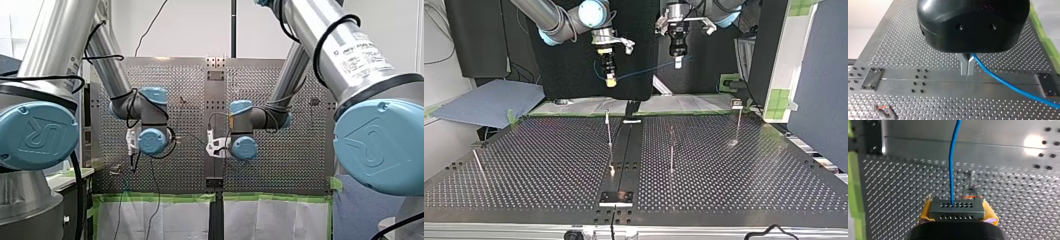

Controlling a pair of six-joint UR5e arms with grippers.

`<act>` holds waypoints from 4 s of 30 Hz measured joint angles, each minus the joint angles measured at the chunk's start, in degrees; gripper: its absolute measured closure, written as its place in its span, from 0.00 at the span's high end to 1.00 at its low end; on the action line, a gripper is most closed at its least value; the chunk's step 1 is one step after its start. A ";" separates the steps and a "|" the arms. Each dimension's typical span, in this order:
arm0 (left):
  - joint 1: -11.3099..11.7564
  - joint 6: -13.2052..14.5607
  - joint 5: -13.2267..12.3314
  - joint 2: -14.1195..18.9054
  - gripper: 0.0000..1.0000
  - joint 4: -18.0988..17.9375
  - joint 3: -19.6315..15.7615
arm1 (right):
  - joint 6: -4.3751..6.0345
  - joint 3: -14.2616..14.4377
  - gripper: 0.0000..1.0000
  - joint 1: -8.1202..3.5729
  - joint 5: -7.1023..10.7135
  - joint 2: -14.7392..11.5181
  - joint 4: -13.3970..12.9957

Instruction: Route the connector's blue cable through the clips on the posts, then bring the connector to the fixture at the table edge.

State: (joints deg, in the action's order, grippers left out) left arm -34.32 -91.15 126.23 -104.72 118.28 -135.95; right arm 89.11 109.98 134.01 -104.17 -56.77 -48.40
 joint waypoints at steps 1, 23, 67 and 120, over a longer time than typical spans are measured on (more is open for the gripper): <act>0.18 -0.07 0.09 0.01 0.00 0.40 0.43 | 0.29 -0.19 0.00 -0.10 0.34 -0.46 0.30; 3.75 -1.10 0.55 0.02 0.00 11.87 12.03 | 1.19 -7.24 0.00 -4.65 4.96 -10.71 8.55; 18.08 -4.99 -11.15 0.31 0.00 22.73 26.93 | 5.04 -14.21 0.00 -8.97 17.49 -7.85 8.79; 22.80 -6.26 -21.18 -2.67 0.00 22.56 31.45 | 5.36 -17.52 0.00 -13.35 17.56 -5.96 9.08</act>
State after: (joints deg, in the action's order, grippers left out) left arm -11.52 -97.41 105.05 -107.38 140.84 -104.50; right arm 94.46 92.46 120.66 -86.62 -62.73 -39.31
